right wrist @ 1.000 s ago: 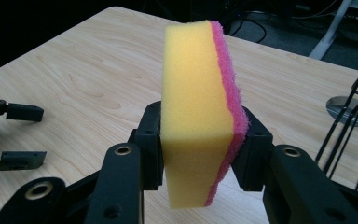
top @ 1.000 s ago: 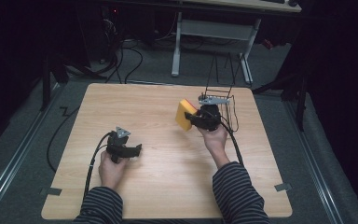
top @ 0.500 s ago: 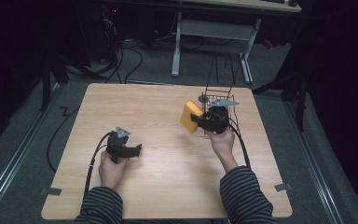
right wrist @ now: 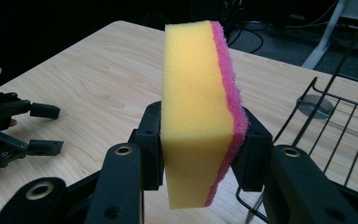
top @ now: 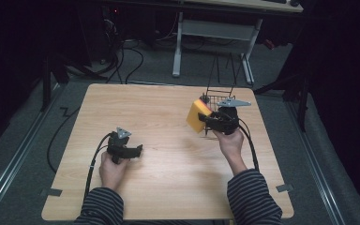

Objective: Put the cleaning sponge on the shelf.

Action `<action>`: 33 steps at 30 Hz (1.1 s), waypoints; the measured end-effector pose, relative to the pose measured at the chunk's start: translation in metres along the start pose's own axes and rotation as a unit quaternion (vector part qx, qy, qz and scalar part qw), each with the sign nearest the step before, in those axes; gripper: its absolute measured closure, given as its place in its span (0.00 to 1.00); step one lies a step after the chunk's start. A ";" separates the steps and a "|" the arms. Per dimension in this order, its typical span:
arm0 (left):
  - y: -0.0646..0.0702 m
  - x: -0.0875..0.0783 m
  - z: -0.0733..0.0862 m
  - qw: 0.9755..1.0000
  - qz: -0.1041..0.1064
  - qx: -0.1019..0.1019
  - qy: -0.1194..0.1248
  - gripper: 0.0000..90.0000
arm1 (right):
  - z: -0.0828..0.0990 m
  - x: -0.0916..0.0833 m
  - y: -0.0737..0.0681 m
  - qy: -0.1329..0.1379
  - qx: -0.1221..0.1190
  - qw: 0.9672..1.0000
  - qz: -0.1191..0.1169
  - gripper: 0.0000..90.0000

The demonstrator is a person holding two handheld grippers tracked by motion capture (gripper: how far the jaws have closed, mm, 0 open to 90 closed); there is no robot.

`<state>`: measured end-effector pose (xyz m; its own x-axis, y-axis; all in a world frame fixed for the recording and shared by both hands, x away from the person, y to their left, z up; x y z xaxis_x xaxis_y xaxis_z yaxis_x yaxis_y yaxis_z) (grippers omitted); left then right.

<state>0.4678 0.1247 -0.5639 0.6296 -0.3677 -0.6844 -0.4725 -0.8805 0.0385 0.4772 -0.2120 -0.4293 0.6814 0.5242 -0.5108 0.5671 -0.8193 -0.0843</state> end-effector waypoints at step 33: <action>0.000 0.000 0.000 1.000 -0.001 0.000 0.001 0.19 | 0.000 -0.065 0.045 0.029 0.011 0.996 0.088 0.68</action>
Point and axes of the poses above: each handheld gripper's, and its own axes: x roughly forward along the jaws, z roughly out of its underside, y roughly to its right, the point moved 4 cm from there along x, roughly forward along the jaws, and after that the axes turned 2 degrees about -x, right-handed, at the moved point
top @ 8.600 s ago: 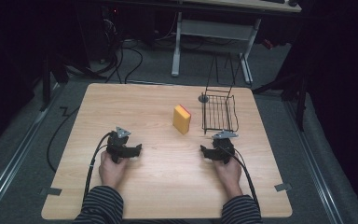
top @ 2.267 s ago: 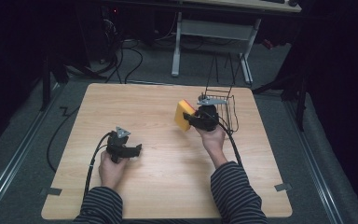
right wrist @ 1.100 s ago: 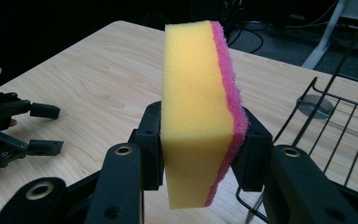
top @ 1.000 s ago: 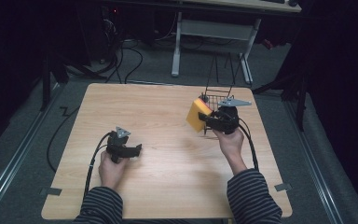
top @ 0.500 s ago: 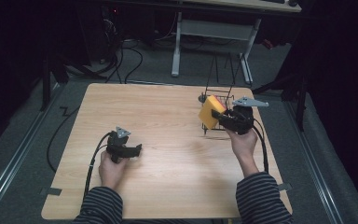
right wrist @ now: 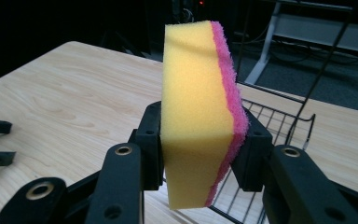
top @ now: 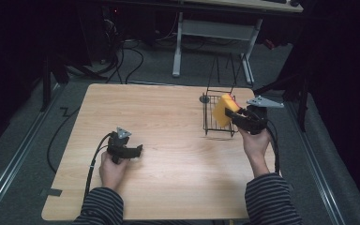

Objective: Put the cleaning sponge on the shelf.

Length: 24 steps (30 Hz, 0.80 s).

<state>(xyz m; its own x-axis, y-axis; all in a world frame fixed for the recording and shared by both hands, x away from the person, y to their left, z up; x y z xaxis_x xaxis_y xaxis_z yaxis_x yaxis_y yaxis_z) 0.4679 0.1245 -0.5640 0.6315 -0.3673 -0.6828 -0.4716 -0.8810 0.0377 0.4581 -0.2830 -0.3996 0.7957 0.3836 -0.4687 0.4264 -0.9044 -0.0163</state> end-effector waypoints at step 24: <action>0.000 0.000 0.000 1.000 0.000 0.001 -0.001 0.19 | 0.017 0.047 0.031 -0.029 0.021 0.998 0.059 0.68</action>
Point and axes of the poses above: each handheld gripper's, and its own axes: x roughly forward along the jaws, z roughly out of its underside, y roughly to its right, the point moved 4 cm from there along x, roughly forward along the jaws, and after that the axes turned 2 degrees about -x, right-handed, at the moved point
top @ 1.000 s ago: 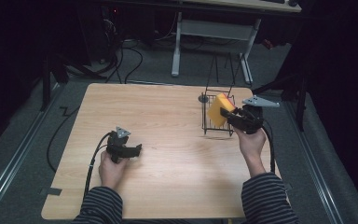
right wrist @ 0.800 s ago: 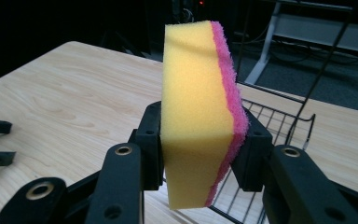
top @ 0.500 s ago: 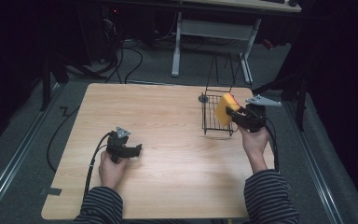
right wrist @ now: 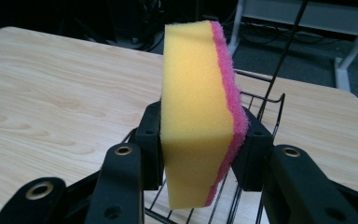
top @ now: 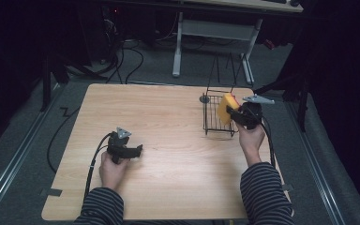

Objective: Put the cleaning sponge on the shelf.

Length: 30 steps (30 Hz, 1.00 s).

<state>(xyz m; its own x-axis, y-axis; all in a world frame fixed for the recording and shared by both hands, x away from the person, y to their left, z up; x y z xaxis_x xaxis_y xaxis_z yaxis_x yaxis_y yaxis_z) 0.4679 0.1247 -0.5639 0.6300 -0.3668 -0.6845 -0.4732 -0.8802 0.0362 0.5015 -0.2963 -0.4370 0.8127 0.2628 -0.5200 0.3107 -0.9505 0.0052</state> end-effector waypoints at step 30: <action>0.000 0.000 0.000 1.000 0.000 -0.001 0.000 0.19 | 0.011 0.037 -0.004 -0.030 -0.009 0.999 0.019 0.66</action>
Point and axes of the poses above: each handheld gripper's, and its own axes: x roughly forward along the jaws, z roughly out of its underside, y roughly to its right, the point moved 4 cm from there along x, roughly forward along the jaws, and after that the axes turned 2 degrees about -x, right-handed, at the moved point
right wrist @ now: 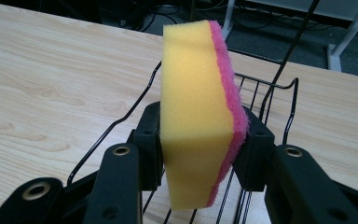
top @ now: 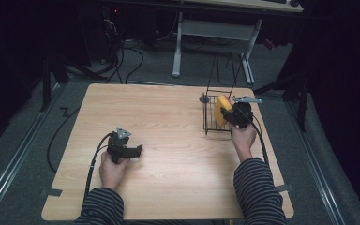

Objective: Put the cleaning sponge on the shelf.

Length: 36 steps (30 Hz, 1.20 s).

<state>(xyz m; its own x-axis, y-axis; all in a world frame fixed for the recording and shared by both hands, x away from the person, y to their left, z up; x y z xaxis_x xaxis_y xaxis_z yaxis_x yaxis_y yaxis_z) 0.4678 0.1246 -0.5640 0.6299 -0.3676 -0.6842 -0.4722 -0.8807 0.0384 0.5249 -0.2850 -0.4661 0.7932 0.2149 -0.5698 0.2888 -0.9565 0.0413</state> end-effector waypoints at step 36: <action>0.000 0.000 0.000 1.000 0.000 0.001 0.000 0.19 | -0.007 -0.053 -0.001 0.045 0.023 0.998 -0.039 0.35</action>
<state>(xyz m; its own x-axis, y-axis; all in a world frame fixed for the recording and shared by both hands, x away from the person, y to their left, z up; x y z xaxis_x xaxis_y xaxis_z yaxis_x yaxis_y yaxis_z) 0.4679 0.1247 -0.5639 0.6304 -0.3668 -0.6841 -0.4728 -0.8804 0.0365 0.4868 -0.2938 -0.4300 0.8148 0.3046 -0.4933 0.3288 -0.9436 -0.0395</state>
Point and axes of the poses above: each handheld gripper's, and its own axes: x roughly forward along the jaws, z roughly out of its underside, y roughly to its right, the point moved 4 cm from there along x, roughly forward along the jaws, and after that the axes turned 2 degrees about -x, right-handed, at the moved point
